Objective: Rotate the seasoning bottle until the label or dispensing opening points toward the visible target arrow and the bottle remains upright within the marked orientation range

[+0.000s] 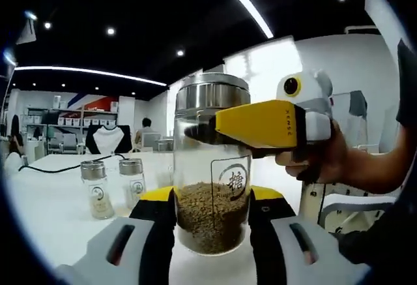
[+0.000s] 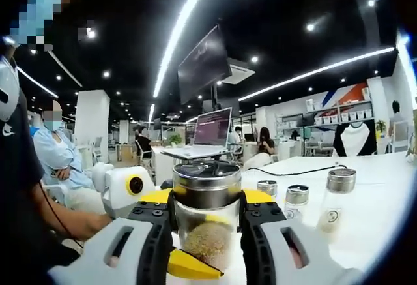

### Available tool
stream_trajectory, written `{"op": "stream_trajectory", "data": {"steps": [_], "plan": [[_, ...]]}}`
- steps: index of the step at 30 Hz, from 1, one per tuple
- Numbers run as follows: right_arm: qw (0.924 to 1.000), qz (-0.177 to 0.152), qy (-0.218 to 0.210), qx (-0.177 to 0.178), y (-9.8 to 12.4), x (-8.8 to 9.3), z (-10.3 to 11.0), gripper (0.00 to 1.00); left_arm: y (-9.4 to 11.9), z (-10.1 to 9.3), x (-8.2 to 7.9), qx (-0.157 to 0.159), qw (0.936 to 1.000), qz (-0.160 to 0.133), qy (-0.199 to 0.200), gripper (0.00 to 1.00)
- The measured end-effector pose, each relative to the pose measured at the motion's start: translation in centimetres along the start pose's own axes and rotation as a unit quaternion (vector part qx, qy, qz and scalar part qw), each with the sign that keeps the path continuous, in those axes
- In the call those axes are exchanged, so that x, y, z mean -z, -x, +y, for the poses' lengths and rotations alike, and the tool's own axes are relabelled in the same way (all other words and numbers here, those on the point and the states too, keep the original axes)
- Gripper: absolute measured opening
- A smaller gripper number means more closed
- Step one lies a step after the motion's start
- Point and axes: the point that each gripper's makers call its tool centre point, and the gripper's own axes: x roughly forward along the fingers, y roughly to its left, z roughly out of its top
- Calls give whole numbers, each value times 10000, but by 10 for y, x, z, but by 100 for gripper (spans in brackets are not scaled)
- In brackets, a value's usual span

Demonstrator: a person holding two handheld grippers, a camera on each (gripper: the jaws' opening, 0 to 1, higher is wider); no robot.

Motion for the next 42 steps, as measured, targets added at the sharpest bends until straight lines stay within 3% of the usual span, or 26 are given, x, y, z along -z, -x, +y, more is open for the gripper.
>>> {"op": "stream_trajectory", "data": {"steps": [6,11,32,42], "plan": [[9998,-41,-31,-199,0,-2,5,37,1,-2,-2,-54,9999,60,-64,45],[9999,-86,34,-51,-3,-4,4,37,0,2,-4,-270,9996,14,-51,45],[9949,13,257,974,-6,7,-12,37,-4,12,10,-826,9962,238,-132,45],[9891,176,243,1443,-8,17,-20,37,-4,21,19,-1346,9898,399,-252,45]]}}
